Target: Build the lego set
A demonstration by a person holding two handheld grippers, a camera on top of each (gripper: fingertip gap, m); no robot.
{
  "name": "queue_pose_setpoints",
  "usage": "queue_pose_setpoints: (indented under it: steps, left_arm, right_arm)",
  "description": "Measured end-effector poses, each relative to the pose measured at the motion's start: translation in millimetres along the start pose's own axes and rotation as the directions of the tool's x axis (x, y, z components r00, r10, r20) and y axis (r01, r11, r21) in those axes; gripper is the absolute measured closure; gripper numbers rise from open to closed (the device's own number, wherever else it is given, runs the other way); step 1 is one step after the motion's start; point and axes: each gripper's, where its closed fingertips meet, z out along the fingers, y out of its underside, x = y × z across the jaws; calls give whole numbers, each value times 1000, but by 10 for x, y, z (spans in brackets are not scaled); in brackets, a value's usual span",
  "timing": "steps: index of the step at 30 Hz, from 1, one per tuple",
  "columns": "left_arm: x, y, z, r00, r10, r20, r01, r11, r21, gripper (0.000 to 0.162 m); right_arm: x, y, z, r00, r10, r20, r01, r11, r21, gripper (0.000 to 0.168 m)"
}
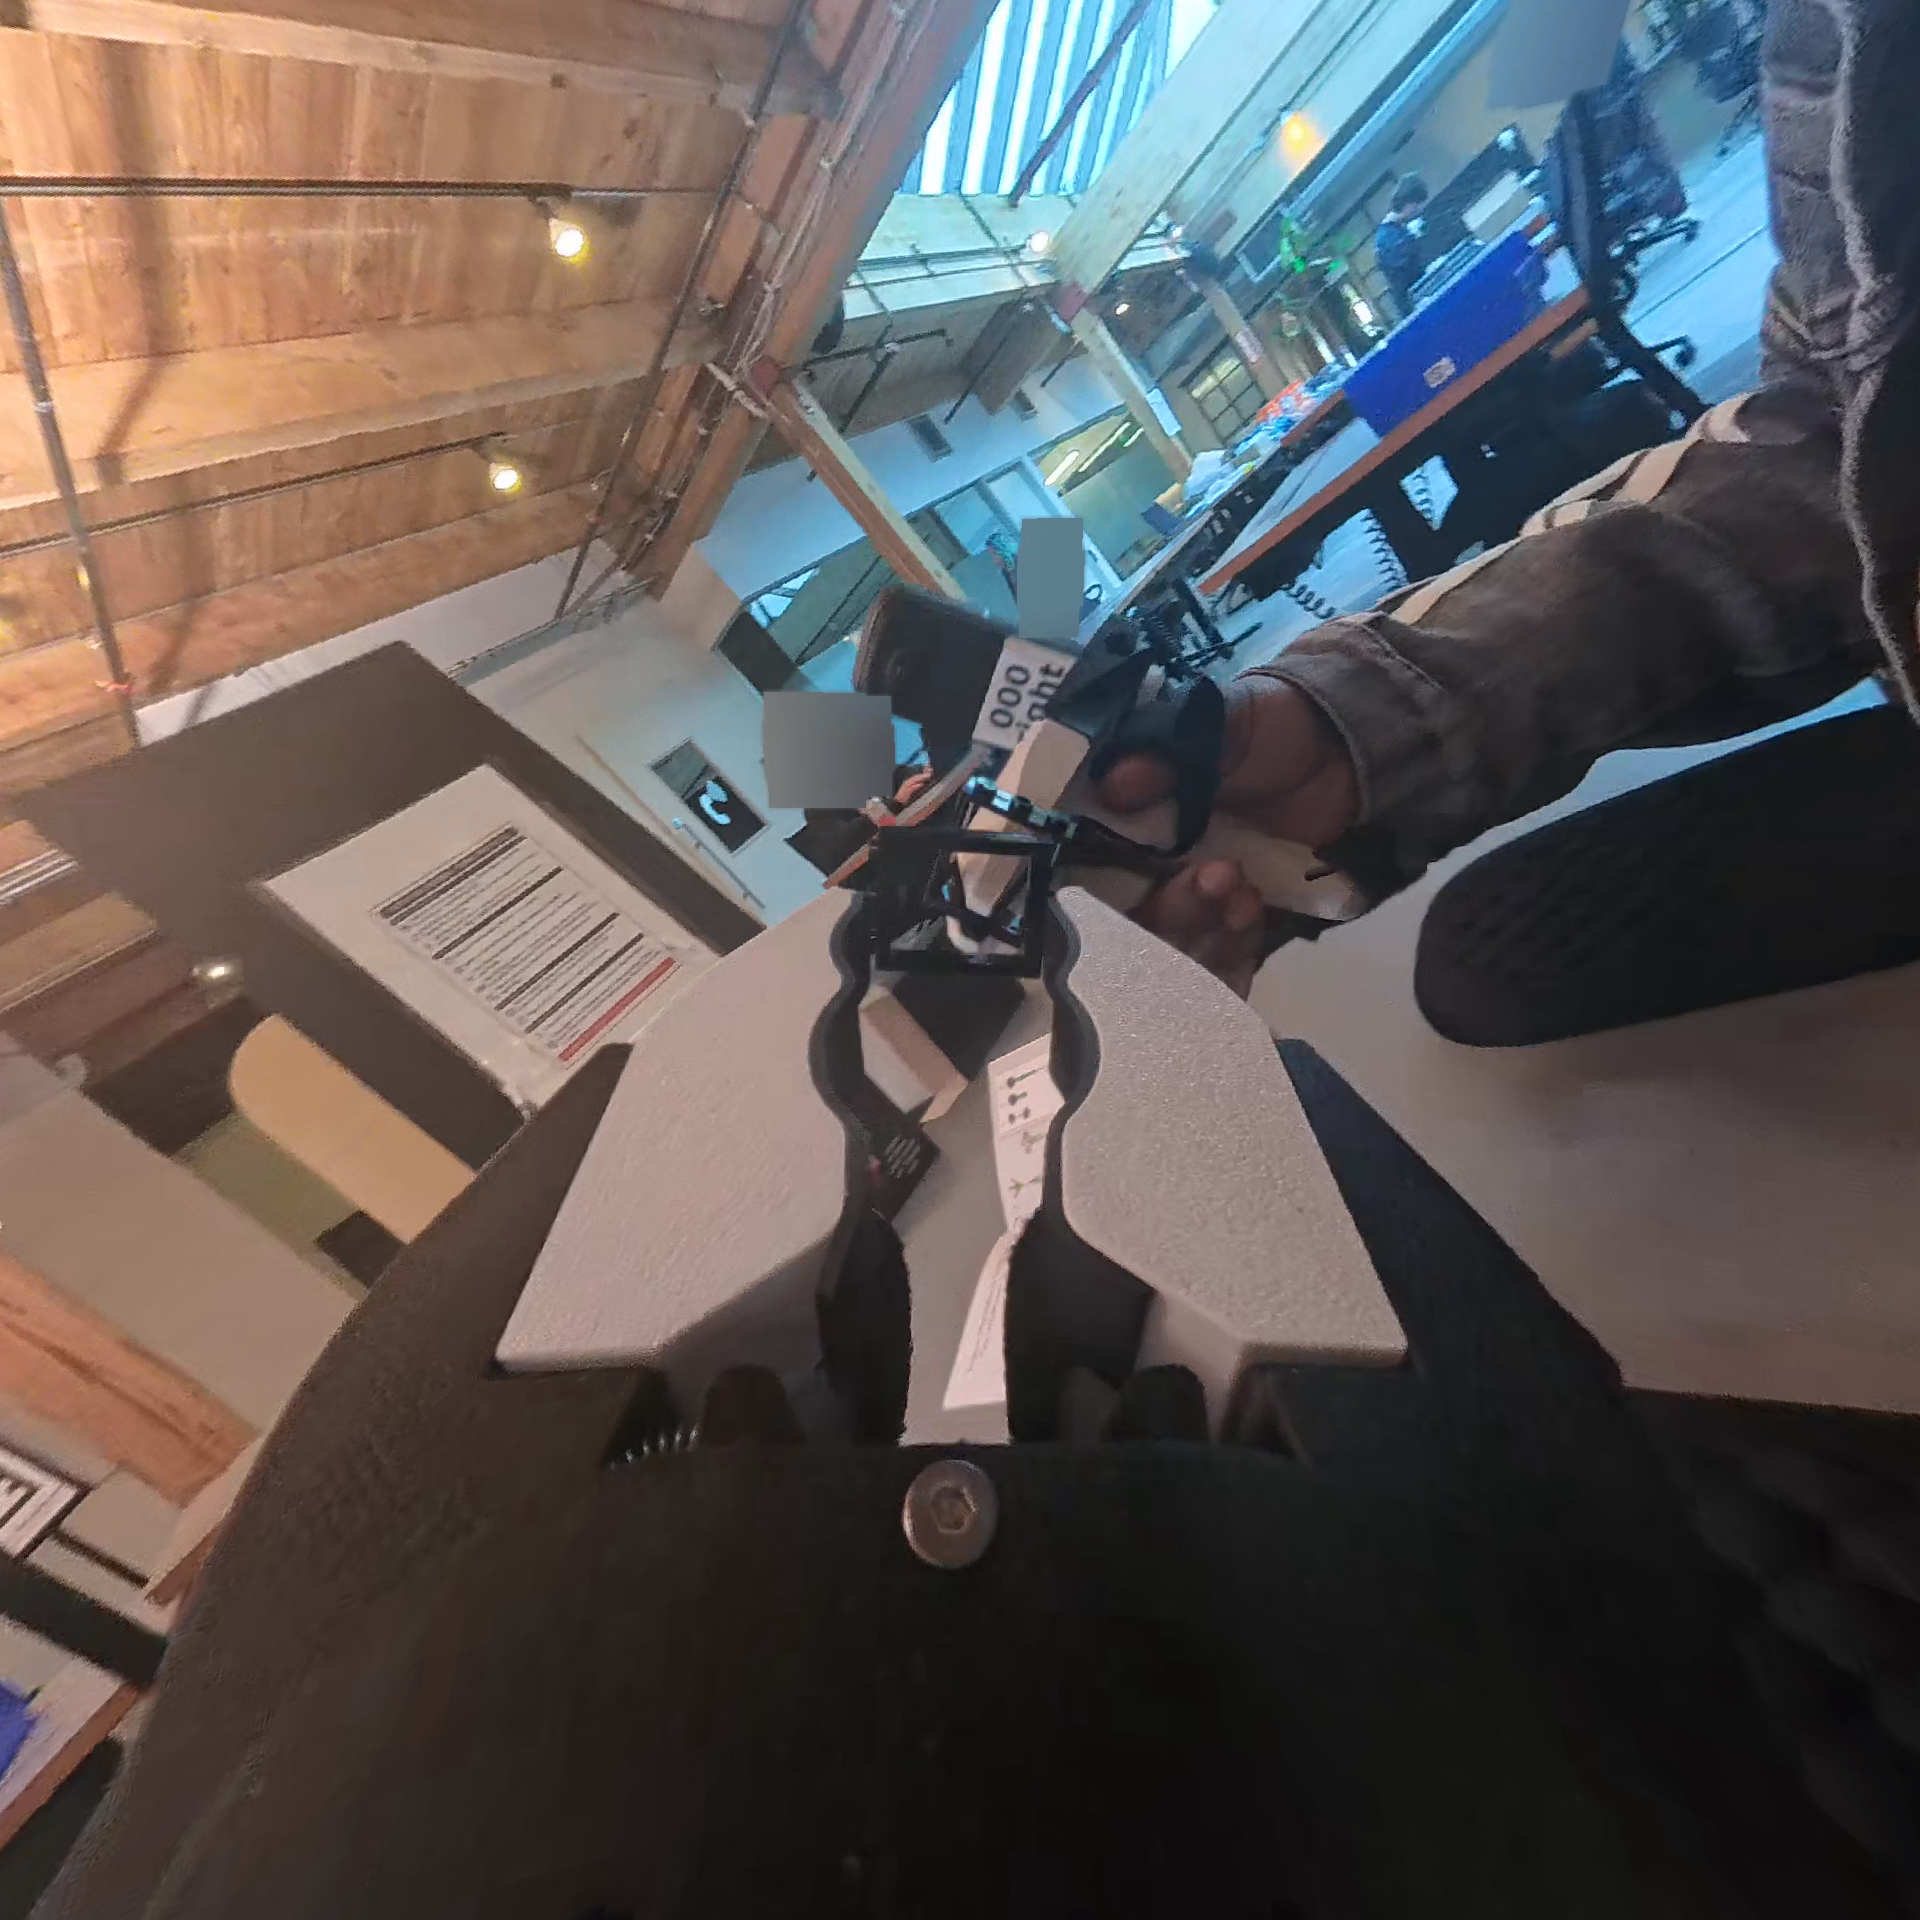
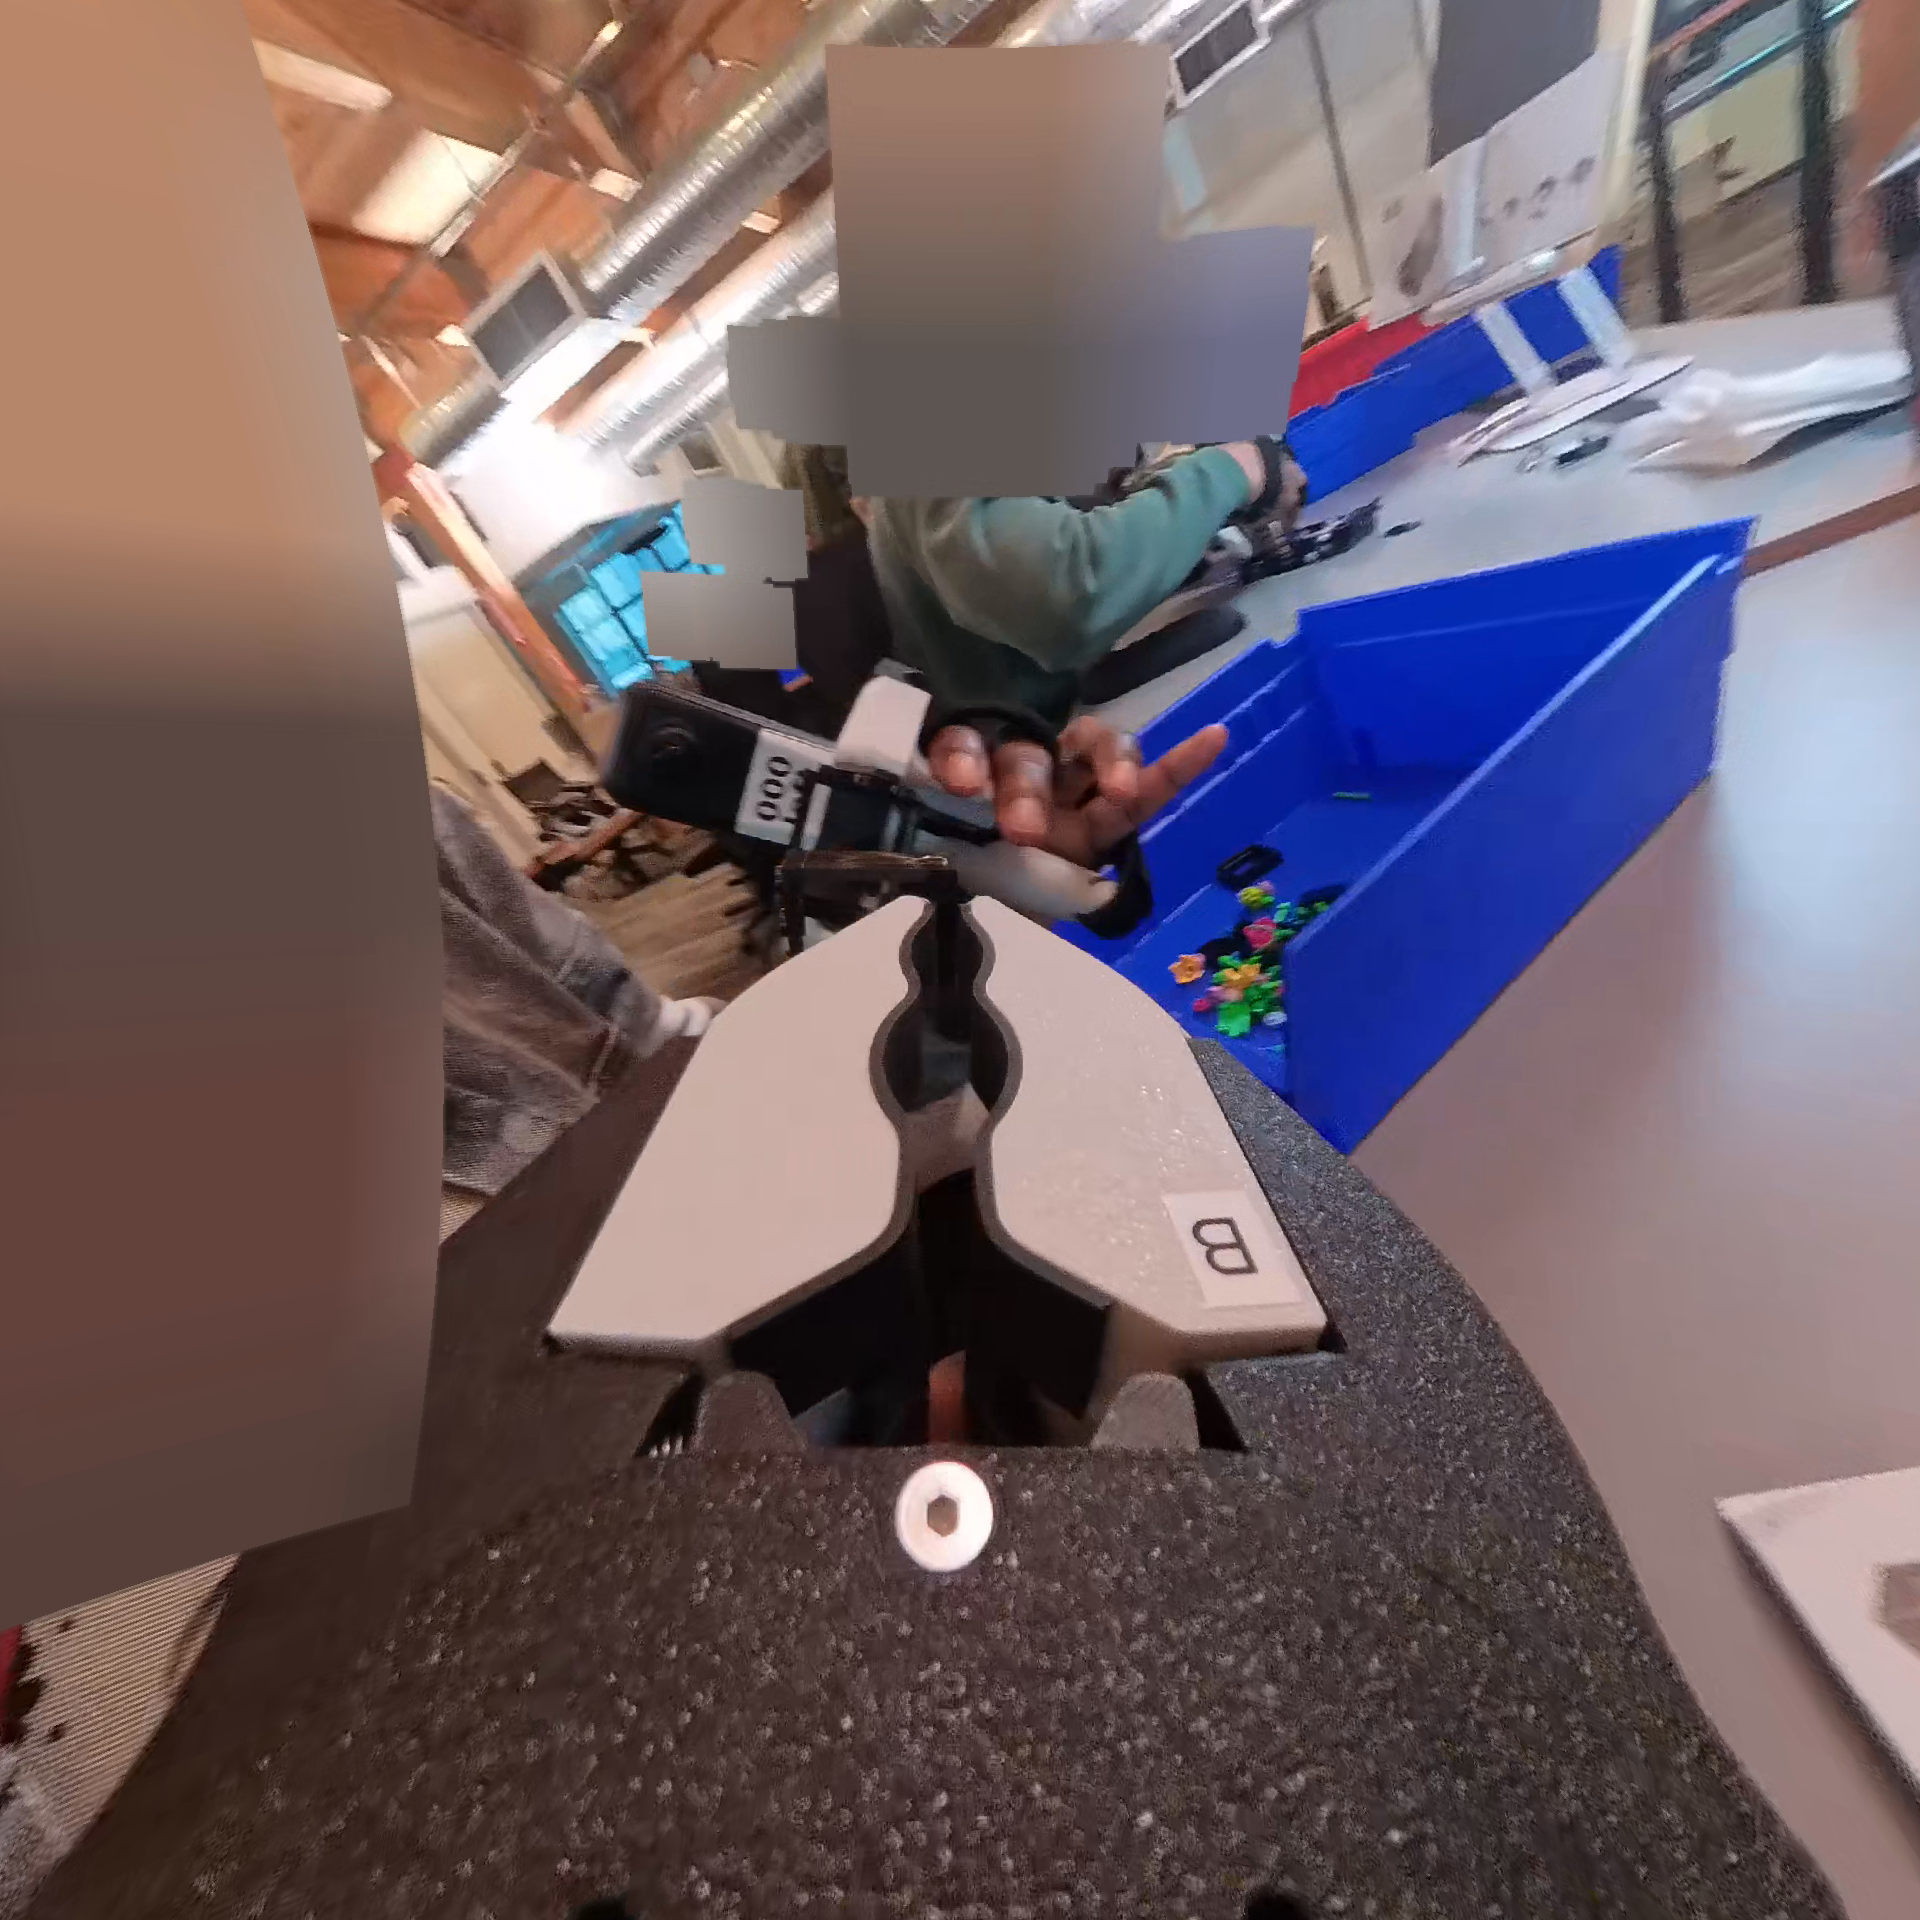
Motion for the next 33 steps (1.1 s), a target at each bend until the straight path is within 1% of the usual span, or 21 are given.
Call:
queue_pose_setpoints:
  steps: [1, 3, 5, 7, 9, 12, 14, 16, 17, 18, 21, 22, 23, 24, 25, 26, 27, 28, 29, 30, 33]
  left_arm:
    - [-43, -15, -55, 1000, 4, 18, -4, 1000, -7, 130]
    - [-140, -64, -180, 998, 16, 64, -15, 1000, -21, 130]
    - [-264, -140, -336, 993, 31, 116, -25, 998, -49, 130]
    - [-406, -214, -527, 984, 60, 169, -44, 994, -97, 130]
    - [-524, -258, -722, 971, 89, 220, -56, 987, -154, 130]
    - [-602, -234, -920, 959, 126, 252, -65, 969, -238, 130]
    - [-615, -219, -969, 958, 118, 263, -51, 967, -250, 130]
    - [-573, -209, -967, 963, 95, 254, -33, 970, -241, 129]
    - [-543, -189, -960, 965, 93, 245, -31, 968, -248, 130]
    - [-522, -159, -956, 966, 96, 239, -31, 965, -261, 130]
    - [-451, -77, -921, 973, 95, 210, -33, 959, -283, 129]
    - [-424, -40, -903, 976, 102, 194, -41, 954, -296, 129]
    - [-388, 8, -883, 979, 120, 167, -61, 946, -318, 129]
    - [-352, 50, -859, 980, 142, 137, -89, 937, -337, 129]
    - [-321, 77, -832, 980, 164, 111, -118, 932, -343, 129]
    - [-288, 83, -797, 980, 179, 84, -141, 931, -336, 129]
    - [-250, 62, -753, 981, 188, 57, -161, 936, -312, 129]
    - [-211, 29, -705, 981, 189, 31, -173, 944, -281, 129]
    - [-171, 7, -653, 982, 190, 4, -182, 949, -256, 129]
    - [-136, 7, -604, 981, 191, -23, -191, 950, -247, 129]
    - [-78, 89, -473, 980, 186, -78, -200, 944, -263, 129]
  right_arm:
    - [31, -19, 10, 999, -27, -29, 27, 1000, -4, 166]
    - [110, -38, 69, 993, -86, -86, 83, 996, -40, 166]
    - [211, -65, 208, 971, -191, -144, 176, 978, -112, 167]
    - [340, -47, 421, 920, -345, -186, 298, 924, -238, 166]
    - [480, 38, 657, 864, -466, -190, 379, 851, -362, 166]
    - [670, 188, 963, 827, -526, -198, 406, 803, -436, 166]
    - [851, 310, 1069, 796, -559, -231, 397, 771, -497, 166]
    - [1008, 373, 1098, 755, -591, -285, 388, 753, -531, 148]
    - [1031, 389, 1108, 750, -592, -294, 388, 754, -530, 136]
    - [1022, 401, 1113, 755, -586, -293, 387, 760, -522, 131]
    - [920, 367, 1083, 792, -542, -280, 376, 795, -476, 130]
    - [827, 344, 1074, 827, -502, -252, 365, 822, -438, 132]
    - [685, 312, 1067, 880, -430, -202, 335, 863, -378, 132]
    - [491, 266, 1058, 941, -318, -119, 272, 915, -299, 131]
    - [263, 207, 1032, 986, -167, 6, 164, 962, -220, 127]
    - [72, 143, 981, 991, 6, 134, 18, 984, -176, 118]
    - [-64, 90, 924, 957, 163, 242, -123, 978, -171, 107]
    - [-156, 69, 875, 906, 271, 324, -219, 957, -190, 102]
    - [-198, 87, 849, 871, 328, 365, -265, 940, -213, 101]
    - [-199, 136, 853, 866, 340, 366, -269, 935, -231, 106]
    - [-298, 181, 844, 883, 249, 399, -178, 962, -206, 121]
